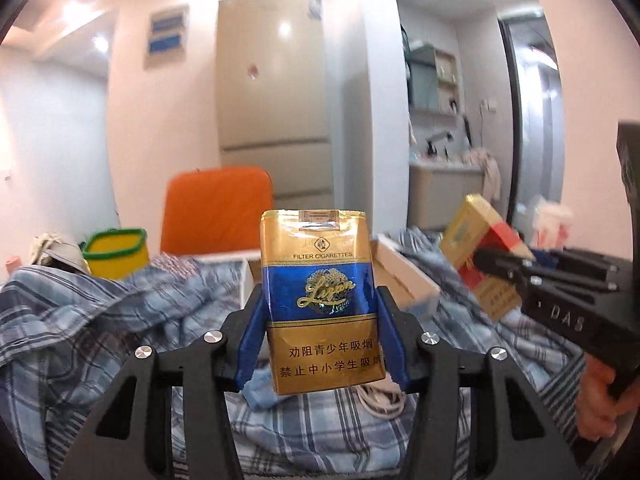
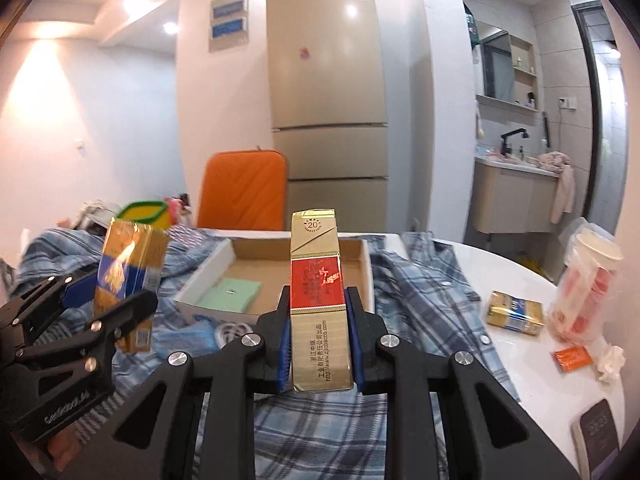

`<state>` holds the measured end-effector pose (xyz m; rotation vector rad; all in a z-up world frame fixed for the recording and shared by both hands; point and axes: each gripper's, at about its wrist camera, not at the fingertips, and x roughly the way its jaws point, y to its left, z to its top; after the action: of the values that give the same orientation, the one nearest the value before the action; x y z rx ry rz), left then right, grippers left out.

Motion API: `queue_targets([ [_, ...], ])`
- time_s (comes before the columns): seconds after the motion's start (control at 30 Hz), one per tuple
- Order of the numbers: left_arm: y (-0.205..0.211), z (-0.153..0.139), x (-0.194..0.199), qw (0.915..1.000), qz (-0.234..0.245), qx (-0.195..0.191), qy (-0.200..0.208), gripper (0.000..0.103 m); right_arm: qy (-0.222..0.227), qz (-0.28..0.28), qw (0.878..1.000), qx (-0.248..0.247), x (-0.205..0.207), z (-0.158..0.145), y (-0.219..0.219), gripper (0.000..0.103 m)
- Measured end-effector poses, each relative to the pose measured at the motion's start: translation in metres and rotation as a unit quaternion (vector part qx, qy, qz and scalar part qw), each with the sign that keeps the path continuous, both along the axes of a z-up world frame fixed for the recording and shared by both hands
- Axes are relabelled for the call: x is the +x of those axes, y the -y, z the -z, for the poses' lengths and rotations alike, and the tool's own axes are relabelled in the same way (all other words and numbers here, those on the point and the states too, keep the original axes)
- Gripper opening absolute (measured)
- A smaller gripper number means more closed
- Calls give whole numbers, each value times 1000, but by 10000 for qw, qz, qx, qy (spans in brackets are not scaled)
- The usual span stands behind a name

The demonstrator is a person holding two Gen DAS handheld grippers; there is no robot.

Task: Organize soft objects
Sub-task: 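Lift both cigarette packs and carry them over the box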

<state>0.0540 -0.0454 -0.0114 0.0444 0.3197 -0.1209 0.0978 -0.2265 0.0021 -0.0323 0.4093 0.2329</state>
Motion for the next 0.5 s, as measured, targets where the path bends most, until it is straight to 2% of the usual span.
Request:
queue_targets([
  [0.1, -6, -4, -4, 9996, -89, -124, 230, 51, 242, 6, 9996, -176, -8, -2, -6, 25],
  [0.37, -6, -7, -10, 9992, -128, -114, 361, 51, 449, -68, 9990, -42, -16, -8, -5, 25],
  [0.5, -9, -15, -17, 9979, -224, -125, 593, 51, 541, -80, 9985, 65, -18, -11, -3, 25],
])
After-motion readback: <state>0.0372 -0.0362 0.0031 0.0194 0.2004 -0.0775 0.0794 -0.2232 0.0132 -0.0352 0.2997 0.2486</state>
